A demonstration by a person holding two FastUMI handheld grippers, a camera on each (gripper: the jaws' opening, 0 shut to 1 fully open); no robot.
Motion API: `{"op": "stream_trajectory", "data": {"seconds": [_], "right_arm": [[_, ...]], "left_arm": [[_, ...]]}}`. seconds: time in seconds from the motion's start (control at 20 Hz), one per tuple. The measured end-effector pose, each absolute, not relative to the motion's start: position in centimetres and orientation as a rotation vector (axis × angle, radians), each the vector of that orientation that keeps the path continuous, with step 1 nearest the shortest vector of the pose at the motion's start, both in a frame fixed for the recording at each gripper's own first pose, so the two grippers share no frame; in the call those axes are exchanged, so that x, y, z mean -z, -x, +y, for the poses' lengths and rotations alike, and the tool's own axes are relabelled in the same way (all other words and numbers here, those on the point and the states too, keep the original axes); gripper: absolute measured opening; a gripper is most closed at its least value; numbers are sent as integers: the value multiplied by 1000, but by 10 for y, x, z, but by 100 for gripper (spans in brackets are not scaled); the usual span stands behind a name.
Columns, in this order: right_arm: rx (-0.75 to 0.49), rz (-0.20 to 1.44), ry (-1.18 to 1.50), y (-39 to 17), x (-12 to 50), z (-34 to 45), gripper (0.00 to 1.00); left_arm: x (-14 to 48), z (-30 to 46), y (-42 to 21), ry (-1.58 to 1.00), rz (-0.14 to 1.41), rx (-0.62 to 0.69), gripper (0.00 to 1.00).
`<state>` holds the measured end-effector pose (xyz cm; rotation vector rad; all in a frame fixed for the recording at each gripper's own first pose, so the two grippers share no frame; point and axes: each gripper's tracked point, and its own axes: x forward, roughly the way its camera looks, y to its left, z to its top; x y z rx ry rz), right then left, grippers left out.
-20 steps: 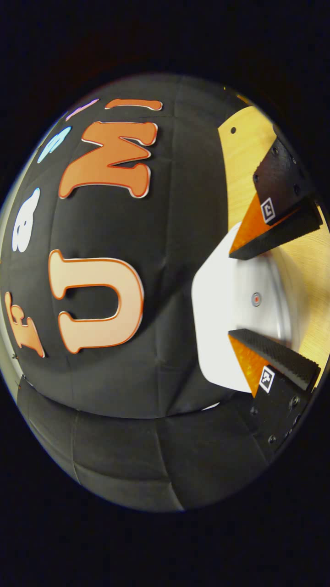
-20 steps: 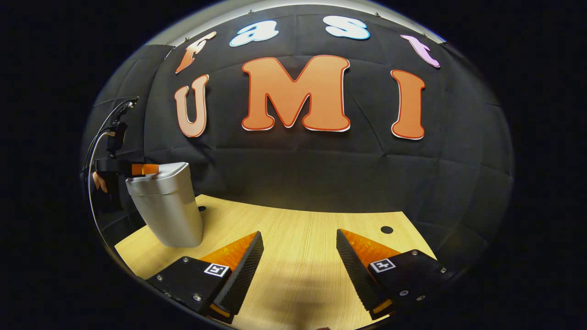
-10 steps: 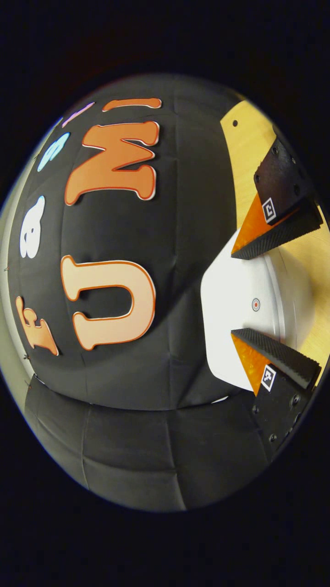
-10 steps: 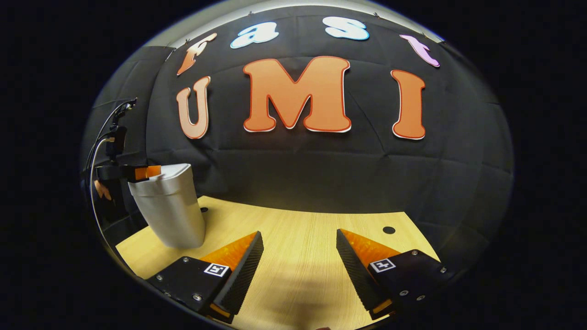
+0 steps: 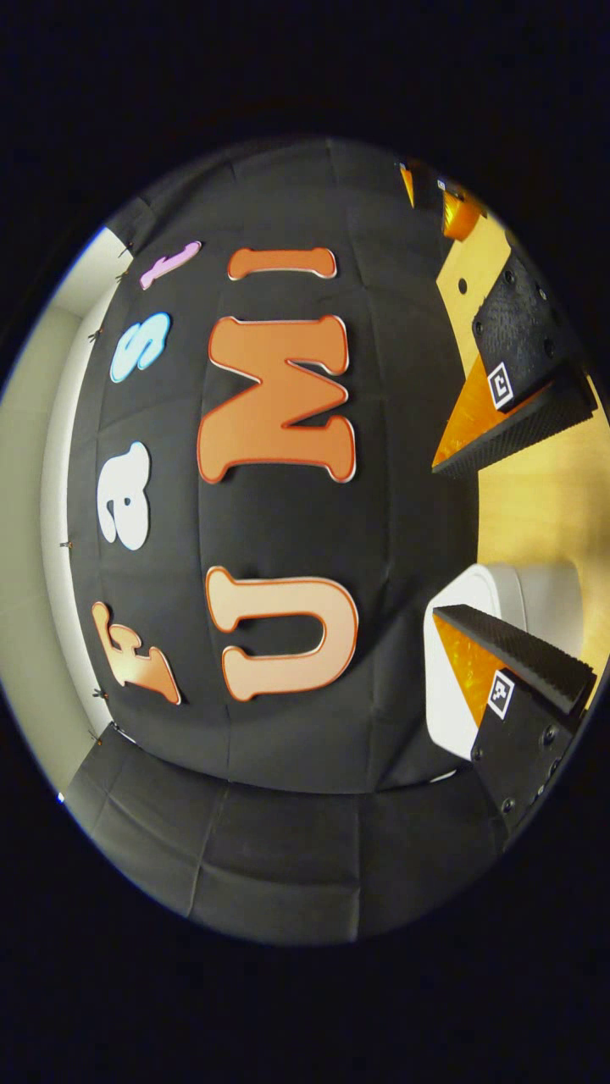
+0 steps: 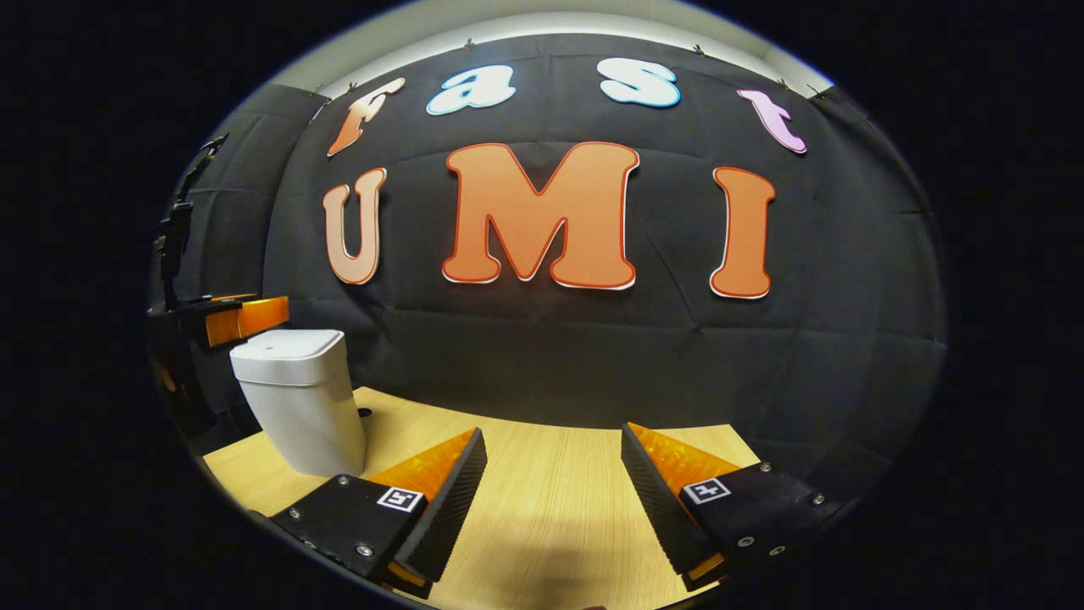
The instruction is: Press the lid of the desktop garbage bin to open it, pick up the crumpled paper on the desktop and throw it into the bin, then pick up the pop can on the desktop and drop it into the bin, and finally close the garbage bin lid.
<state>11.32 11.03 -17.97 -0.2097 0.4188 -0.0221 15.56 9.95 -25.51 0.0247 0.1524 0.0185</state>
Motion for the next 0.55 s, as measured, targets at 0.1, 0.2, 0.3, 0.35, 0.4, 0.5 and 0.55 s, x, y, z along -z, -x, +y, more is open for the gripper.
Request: {"op": "stream_trajectory", "data": {"seconds": [0.1, 0.2, 0.3, 0.35, 0.4, 0.5, 0.55], "right_arm": [[34, 399, 230, -113, 171, 110, 95], [52, 379, 247, -111, 164, 110, 95], [72, 372, 244, -108, 162, 107, 95], [81, 370, 235, -106, 162, 106, 95], [91, 362, 227, -103, 160, 105, 95], [102, 359, 216, -99, 157, 100, 95], [110, 355, 219, -98, 155, 98, 95]], "left_arm": [[251, 80, -150, -20, 136, 12, 96], [248, 61, -145, -35, 111, 46, 96], [253, 43, -138, -31, 105, 77, 98], [256, 33, -137, -30, 106, 99, 98], [259, 25, -135, -36, 115, 113, 96], [263, 10, -136, -43, 124, 139, 98], [263, 3, -137, -45, 125, 154, 99]]}}
